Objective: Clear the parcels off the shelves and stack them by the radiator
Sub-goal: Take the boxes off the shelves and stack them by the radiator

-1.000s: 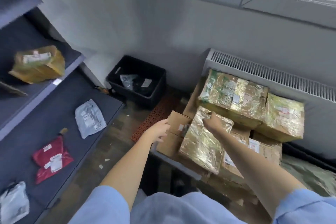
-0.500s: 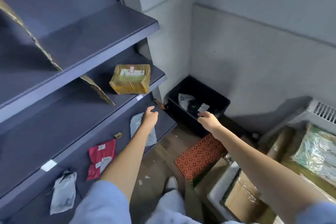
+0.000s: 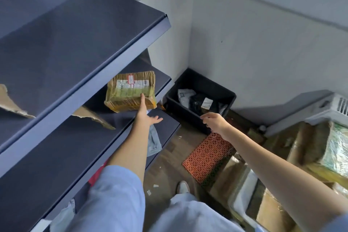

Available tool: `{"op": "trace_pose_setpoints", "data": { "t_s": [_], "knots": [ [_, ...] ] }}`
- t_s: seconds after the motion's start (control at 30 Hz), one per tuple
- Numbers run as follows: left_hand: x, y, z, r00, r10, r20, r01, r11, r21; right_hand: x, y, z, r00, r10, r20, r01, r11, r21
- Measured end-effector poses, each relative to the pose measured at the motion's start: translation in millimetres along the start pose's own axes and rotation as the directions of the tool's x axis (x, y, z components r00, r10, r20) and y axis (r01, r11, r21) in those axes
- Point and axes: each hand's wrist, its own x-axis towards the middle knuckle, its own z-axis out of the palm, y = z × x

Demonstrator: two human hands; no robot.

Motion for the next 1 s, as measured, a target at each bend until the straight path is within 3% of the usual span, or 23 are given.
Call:
{"op": "trace_pose_setpoints", "data": {
  "t_s": [0.2,0.37,0.5,0.6,0.67,0.8,1.0],
  "knots": [
    [14.2,-1.9,6.2,0.993,0.07,0.099,-0.059,0.992,-0.114,5.3,-1.2,-0.2,0.999,0.043,0.0,-0.043,0.998,-0.041],
    [9.1,-8.4,8.6,0.989,0.131,0.065,-0.125,0.988,-0.091,-1.8,-5.3,1.5,0.998,0.064,0.02,-0.064,0.998,-0.007],
    [1.1,-41.0,7.3,0.989,0.057,0.137,-0.072,0.992,0.108,-14.9,0.9,-5.1,0.994,0.108,0.033,-0.11,0.991,0.07],
    [-6.3,-88.8,16.0,0.977,-0.094,0.19,0.008,0.912,0.409,-22.6,21.6,-14.9,0.988,0.15,0.027,-0.153,0.967,0.206],
    [-15.7,-125.4,28.1,0.95,-0.219,0.222,0.062,0.83,0.555,-28.1,42.3,-25.7,0.975,0.222,-0.001,-0.206,0.904,0.375],
    [-38.4,-189.2,62.4,0.88,-0.373,0.295,0.042,0.679,0.733,-48.3,93.9,-58.3,0.933,0.36,-0.006,-0.251,0.662,0.706],
    [-78.1,-262.7,117.5,0.79,-0.506,0.346,-0.092,0.461,0.883,-98.3,175.7,-114.5,0.955,0.295,-0.024,-0.118,0.452,0.884]
  ]
}}
